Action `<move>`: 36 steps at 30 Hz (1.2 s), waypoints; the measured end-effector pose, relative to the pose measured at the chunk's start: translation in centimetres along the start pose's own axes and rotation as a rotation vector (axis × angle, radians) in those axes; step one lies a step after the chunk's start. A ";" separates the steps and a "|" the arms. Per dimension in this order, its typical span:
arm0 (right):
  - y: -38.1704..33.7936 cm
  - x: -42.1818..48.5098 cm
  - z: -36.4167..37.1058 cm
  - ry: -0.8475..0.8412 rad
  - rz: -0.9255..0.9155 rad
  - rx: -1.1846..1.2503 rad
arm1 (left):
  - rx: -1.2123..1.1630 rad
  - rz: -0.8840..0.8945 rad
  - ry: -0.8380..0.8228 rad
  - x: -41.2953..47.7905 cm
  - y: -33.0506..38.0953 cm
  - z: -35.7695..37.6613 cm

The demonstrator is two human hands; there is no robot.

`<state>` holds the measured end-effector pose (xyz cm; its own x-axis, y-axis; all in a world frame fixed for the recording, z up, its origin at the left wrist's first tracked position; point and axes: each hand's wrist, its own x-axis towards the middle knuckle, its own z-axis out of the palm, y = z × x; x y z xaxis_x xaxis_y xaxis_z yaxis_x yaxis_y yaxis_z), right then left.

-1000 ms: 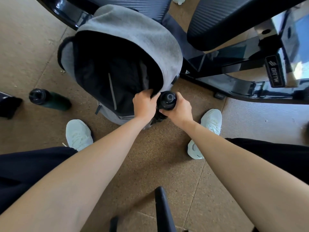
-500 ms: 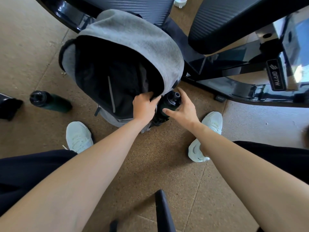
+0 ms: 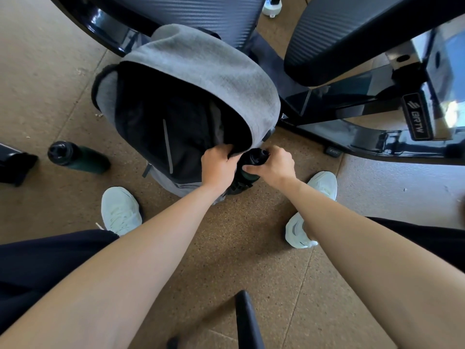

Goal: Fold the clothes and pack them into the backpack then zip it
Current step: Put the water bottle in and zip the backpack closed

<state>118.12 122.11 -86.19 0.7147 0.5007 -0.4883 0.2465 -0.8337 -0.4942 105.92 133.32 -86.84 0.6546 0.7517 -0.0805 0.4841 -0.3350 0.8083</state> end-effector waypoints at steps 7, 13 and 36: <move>0.9 -0.7 -0.1 -0.065 -0.188 -0.099 | -0.058 -0.016 -0.018 -0.1 0.0 0.5; -0.1 -0.2 0.9 0.005 0.010 -0.021 | -0.101 -0.062 -0.029 0.0 0.2 0.4; -5.5 -10.4 -0.6 0.256 -0.401 -0.165 | 0.072 -0.131 -0.235 -2.9 -0.9 -11.3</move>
<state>109.69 121.36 -77.95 0.6755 0.7329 -0.0810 0.6198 -0.6238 -0.4760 96.97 137.88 -80.76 0.6966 0.6414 -0.3214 0.6079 -0.2898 0.7392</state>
